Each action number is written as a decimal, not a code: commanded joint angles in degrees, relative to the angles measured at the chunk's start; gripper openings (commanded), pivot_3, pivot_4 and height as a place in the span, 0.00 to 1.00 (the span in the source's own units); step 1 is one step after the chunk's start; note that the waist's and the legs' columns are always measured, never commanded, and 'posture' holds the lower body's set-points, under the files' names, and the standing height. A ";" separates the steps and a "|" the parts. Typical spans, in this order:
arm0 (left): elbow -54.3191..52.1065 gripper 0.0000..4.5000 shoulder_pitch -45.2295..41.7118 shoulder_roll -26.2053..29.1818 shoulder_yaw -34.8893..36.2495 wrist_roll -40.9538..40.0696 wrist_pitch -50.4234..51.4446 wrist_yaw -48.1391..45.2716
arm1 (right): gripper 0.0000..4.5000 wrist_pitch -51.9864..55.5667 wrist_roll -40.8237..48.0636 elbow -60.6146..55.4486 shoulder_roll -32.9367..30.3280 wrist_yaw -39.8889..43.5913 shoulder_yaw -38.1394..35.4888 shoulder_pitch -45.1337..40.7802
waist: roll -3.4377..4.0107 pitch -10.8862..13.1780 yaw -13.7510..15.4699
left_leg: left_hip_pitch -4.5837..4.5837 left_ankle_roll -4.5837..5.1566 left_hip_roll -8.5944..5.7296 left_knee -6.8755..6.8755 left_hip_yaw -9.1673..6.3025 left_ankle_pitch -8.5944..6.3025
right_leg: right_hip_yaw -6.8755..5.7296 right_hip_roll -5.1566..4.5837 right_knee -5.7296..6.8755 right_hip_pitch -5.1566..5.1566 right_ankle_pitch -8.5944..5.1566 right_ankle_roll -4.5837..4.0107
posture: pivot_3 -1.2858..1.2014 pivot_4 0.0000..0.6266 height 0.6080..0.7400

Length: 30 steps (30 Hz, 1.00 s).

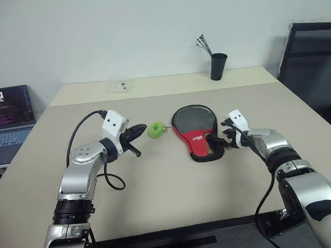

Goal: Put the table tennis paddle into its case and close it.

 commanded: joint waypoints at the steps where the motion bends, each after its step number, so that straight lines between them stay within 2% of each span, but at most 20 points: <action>1: -2.07 0.00 -0.42 0.95 0.55 -0.24 -0.83 0.32 | 0.97 0.45 -1.20 1.96 2.37 1.91 0.73 -0.71 | 0.00 0.00 -0.02 | 0.01 0.00 0.04 0.00 0.02 0.00 | 0.00 0.02 0.00 0.00 0.00 0.00 | 0.52 0.24 1.00; 5: -2.17 0.00 0.21 1.30 0.31 0.19 -1.06 0.29 | 0.78 0.74 -2.00 3.09 3.53 1.61 0.83 -0.76 | -0.01 -0.02 -0.06 | 0.07 -0.01 0.44 0.00 0.14 0.00 | 0.06 0.27 -0.02 0.00 0.02 -0.03 | 0.52 0.24 1.00; 12: -2.78 0.00 1.58 1.77 0.42 0.06 -1.11 -0.02 | 0.25 1.28 -2.63 3.46 5.38 0.47 0.81 -0.75 | -0.03 -0.07 -0.22 | 0.35 -0.03 0.70 -0.02 0.23 0.00 | 0.16 0.69 0.03 0.06 0.14 -0.25 | 0.52 0.24 1.00; 16: -3.83 0.00 3.90 2.72 0.53 -1.77 -0.38 -2.95 | 0.00 2.99 -1.89 2.33 6.55 0.36 0.11 -0.51 | -0.03 -0.08 -0.48 | 0.63 -0.03 0.71 -0.08 0.33 0.00 | 0.26 0.69 -0.01 0.31 0.14 -0.26 | 0.52 0.24 1.00; 22: -5.88 0.00 9.63 7.71 1.33 -5.75 1.69 -11.09 | 0.00 9.99 1.23 -7.15 8.31 0.94 -1.55 1.39 | -0.04 -0.08 -0.97 | 0.88 -0.05 0.74 -0.29 0.52 -0.03 | 0.44 0.69 -0.05 0.43 0.09 -0.32 | 0.52 0.24 1.00; 30: -7.88 0.00 13.02 12.65 0.26 -7.86 3.55 -18.31 | 0.00 32.21 7.96 -40.27 11.47 -3.76 -2.86 10.78 | -0.04 -0.07 -1.12 | 0.66 -0.09 0.77 -0.46 0.83 -0.05 | 0.90 0.70 0.04 -0.11 0.07 -0.37 | 0.52 0.24 1.00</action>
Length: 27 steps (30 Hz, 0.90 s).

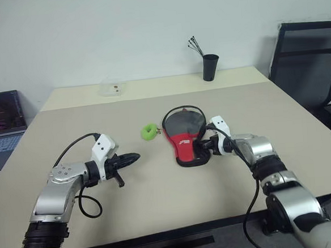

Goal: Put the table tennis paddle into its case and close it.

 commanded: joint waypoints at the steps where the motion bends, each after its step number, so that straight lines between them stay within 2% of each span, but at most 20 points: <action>1: -4.48 0.00 1.52 1.96 0.41 -2.56 1.17 -2.96 | 0.00 8.28 4.10 -13.68 1.78 -1.91 -0.34 2.67 | 0.00 0.00 -0.03 | 0.00 -0.02 0.00 0.00 0.04 -0.01 | 0.05 0.00 0.00 -0.02 0.00 0.00 | 0.52 0.24 1.00; 14: -16.74 0.00 15.13 8.21 2.69 -7.52 5.43 -8.42 | 0.00 29.58 12.23 -49.26 5.04 -9.43 4.08 23.13 | -0.03 -0.02 0.21 | -0.21 -0.11 -0.01 0.01 0.26 -0.10 | 0.22 -0.03 -0.12 -0.27 -0.03 0.02 | 0.52 0.24 1.00; 21: -20.27 0.00 19.02 9.53 3.72 -9.86 6.09 -8.83 | 0.00 34.66 14.82 -57.21 6.22 -12.41 5.20 28.34 | -0.05 -0.03 0.19 | -0.18 -0.11 -0.01 0.02 0.22 -0.10 | 0.23 -0.03 -0.13 -0.27 -0.03 0.02 | 0.52 0.24 1.00; 27: -18.61 0.00 21.04 9.89 3.79 -9.47 3.65 -10.49 | 0.00 36.48 16.35 -59.90 3.26 -13.00 4.65 31.05 | -0.07 -0.04 0.25 | -0.19 -0.10 -0.03 -0.02 0.22 -0.11 | 0.22 -0.03 -0.20 -0.27 -0.05 0.00 | 0.52 0.24 1.00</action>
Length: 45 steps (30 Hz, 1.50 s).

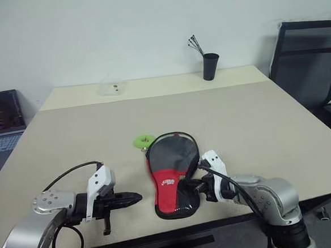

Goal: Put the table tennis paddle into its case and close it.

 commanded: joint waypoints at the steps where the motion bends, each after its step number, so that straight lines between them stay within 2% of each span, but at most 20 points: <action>1: 0.16 0.00 0.23 0.71 1.51 -0.57 -2.17 -1.26 | 0.00 1.25 2.67 -2.98 -1.61 0.49 -0.27 1.02 | -0.02 -0.02 0.07 | 0.00 0.00 0.00 0.00 0.00 0.00 | 0.00 0.00 -0.01 0.00 0.00 0.00 | 0.52 0.24 1.00; 10: 5.16 0.00 -0.31 0.15 -0.02 1.23 -7.20 -3.22 | 0.00 1.89 5.48 -3.67 -4.72 -0.23 -2.01 1.51 | -0.05 -0.03 0.33 | 0.00 0.00 -0.01 0.00 0.01 0.00 | -0.02 0.00 -0.02 0.00 0.00 -0.01 | 0.52 0.24 1.00; 19: 6.86 0.00 -1.78 -0.67 -1.27 2.15 -9.03 -2.66 | 0.00 3.04 6.76 -5.37 -2.15 -2.88 -2.84 2.14 | -0.06 -0.04 0.57 | -0.02 0.00 0.00 -0.01 0.01 -0.01 | -0.01 -0.01 -0.05 0.00 -0.01 -0.01 | 0.52 0.24 1.00; 22: 7.14 0.00 -2.51 -0.73 -1.42 2.13 -8.66 -2.16 | 0.17 2.72 6.91 -6.96 -2.75 -3.07 -1.97 2.09 | -0.07 -0.04 0.56 | -0.02 0.00 0.01 -0.02 0.01 -0.01 | -0.02 0.00 -0.05 0.00 -0.01 0.00 | 0.52 0.24 1.00; 27: 7.39 0.00 -3.26 -1.25 -0.82 1.32 -8.04 -1.03 | 0.56 1.44 7.36 -12.32 -8.21 -2.82 0.85 0.12 | -0.07 -0.04 0.59 | -0.02 0.01 0.00 -0.01 0.01 -0.01 | -0.01 -0.01 -0.05 -0.01 -0.01 0.00 | 0.52 0.24 1.00; 32: 6.37 0.00 -3.63 -2.03 -0.58 1.13 -7.24 0.99 | 0.95 3.34 9.64 -15.90 -12.81 -0.98 -2.39 -1.43 | -0.07 -0.04 0.73 | -0.01 0.00 0.00 -0.01 0.00 -0.01 | -0.03 -0.01 -0.05 -0.01 -0.01 0.00 | 0.52 0.24 1.00; 33: 6.17 0.00 -4.24 -2.38 -0.38 1.07 -6.70 2.05 | 0.99 3.88 10.97 -16.36 -13.78 0.23 -4.21 -2.38 | -0.08 -0.04 0.82 | -0.02 0.00 0.00 -0.01 0.00 -0.01 | -0.03 -0.01 -0.06 0.00 -0.01 0.00 | 0.52 0.24 1.00; 36: 6.19 0.00 -5.95 -3.23 0.15 0.74 -5.11 4.51 | 0.99 4.21 14.45 -15.85 -13.98 2.28 -8.58 -5.09 | -0.10 -0.02 1.00 | -0.03 0.01 -0.02 0.00 0.00 -0.01 | -0.03 -0.02 -0.06 0.00 0.00 0.00 | 0.52 0.24 1.00; 39: 8.31 0.00 -9.90 -5.90 0.81 1.63 -3.45 10.43 | 0.99 -0.33 14.76 -12.35 -12.37 2.33 -9.06 -7.82 | -0.11 -0.03 1.03 | -0.02 0.01 -0.02 0.01 0.00 -0.01 | -0.07 -0.01 -0.03 0.00 0.00 0.01 | 0.52 0.24 1.00; 41: 9.16 0.00 -11.86 -6.96 1.00 1.49 -1.93 12.41 | 0.99 -2.79 13.99 -10.21 -11.96 2.08 -7.37 -8.68 | -0.11 -0.03 1.01 | -0.03 0.01 -0.02 0.03 0.03 -0.01 | -0.11 0.02 -0.03 0.02 0.00 0.01 | 0.52 0.24 1.00; 44: 10.73 0.00 -15.18 -7.89 0.78 3.01 -1.81 15.51 | 0.99 -11.12 10.30 -3.82 -10.20 2.35 -0.72 -8.85 | -0.12 -0.04 0.96 | -0.04 0.01 -0.02 0.01 0.09 -0.01 | -0.07 0.03 -0.06 0.02 0.00 0.01 | 0.52 0.24 1.00; 45: 11.57 0.04 -16.19 -7.90 0.62 4.05 -2.37 16.57 | 1.00 -14.62 8.59 -1.35 -9.85 2.88 2.01 -8.71 | -0.13 -0.04 0.93 | -0.05 0.02 -0.02 0.01 0.10 -0.01 | -0.06 0.03 -0.06 0.01 0.00 0.02 | 0.52 0.24 1.00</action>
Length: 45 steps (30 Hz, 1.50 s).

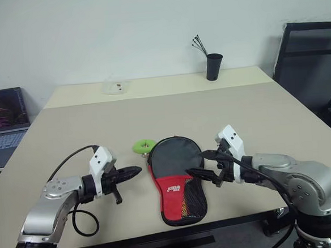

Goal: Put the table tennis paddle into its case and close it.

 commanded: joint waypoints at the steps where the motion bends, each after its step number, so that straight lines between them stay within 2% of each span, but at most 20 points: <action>1: 1.52 0.09 -3.42 -0.05 1.09 2.51 -1.32 3.38 | 1.00 -11.56 -4.62 6.58 1.55 1.59 7.92 -0.35 | -0.01 0.00 -0.04 | -0.02 0.00 0.00 0.00 0.00 0.00 | 0.00 0.02 0.00 -0.01 0.00 0.00 | 0.52 0.24 1.00; 3: 2.49 0.19 -4.36 -0.04 1.10 3.00 -0.74 4.26 | 1.00 -15.33 -6.35 9.77 1.91 2.39 10.25 -0.76 | -0.01 0.00 -0.01 | -0.04 0.00 0.00 0.01 0.00 0.00 | -0.02 0.03 0.01 -0.03 0.00 0.00 | 0.52 0.24 1.00; 7: 5.85 0.52 -7.26 -1.13 0.80 4.97 -0.42 7.69 | 1.00 -21.14 -9.59 17.02 4.33 2.19 12.81 -3.28 | -0.04 0.00 0.03 | -0.07 0.00 -0.01 0.10 0.03 0.00 | 0.00 0.03 0.03 -0.03 0.03 0.04 | 0.52 0.24 1.00; 13: 14.00 0.99 -13.24 -4.84 0.15 7.87 0.07 13.43 | 1.00 -23.47 -11.32 19.26 6.33 1.96 13.78 -3.25 | -0.11 -0.05 0.16 | -0.10 0.00 -0.01 0.13 0.01 0.00 | -0.03 0.02 0.04 -0.02 0.04 0.06 | 0.52 0.24 1.00; 20: 27.40 0.99 -23.24 -10.04 -0.59 9.23 1.34 15.94 | 1.00 -23.89 -12.31 19.56 7.28 2.01 14.52 -2.92 | -0.16 -0.07 0.20 | -0.19 0.00 -0.03 0.24 -0.04 0.00 | -0.09 0.03 0.05 -0.03 0.08 0.11 | 0.52 0.24 1.00; 29: 43.23 0.99 -32.98 -13.66 -6.59 13.62 -0.06 9.97 | 1.00 -23.90 -13.18 19.52 8.61 1.40 14.47 -2.79 | -0.18 -0.08 0.10 | -0.32 0.00 -0.05 0.34 -0.14 0.00 | -0.19 0.10 0.06 -0.06 0.09 0.13 | 0.52 0.24 1.00; 34: 50.04 0.99 -35.62 -14.69 -8.51 16.42 -2.62 8.00 | 1.00 -23.63 -13.27 19.02 9.06 0.82 14.27 -2.44 | -0.20 -0.09 0.18 | -0.33 0.00 -0.05 0.37 -0.19 0.01 | -0.23 0.11 0.10 -0.06 0.09 0.13 | 0.52 0.24 1.00; 37: 52.95 0.86 -36.15 -15.09 -9.01 17.87 -4.43 7.96 | 1.00 -23.55 -13.17 18.76 9.15 0.44 14.18 -2.31 | -0.21 -0.10 0.19 | -0.33 0.00 -0.07 0.40 -0.19 0.01 | -0.23 0.10 0.12 -0.05 0.09 0.13 | 0.52 0.24 1.00; 45: 55.38 0.25 -36.14 -15.32 -7.49 18.31 -7.28 8.47 | 1.00 -24.87 -14.44 19.39 9.18 -0.04 14.74 -2.86 | -0.29 -0.15 0.18 | -0.28 0.00 -0.06 0.42 -0.19 0.01 | -0.23 0.10 0.15 -0.02 0.10 0.14 | 0.52 0.24 1.00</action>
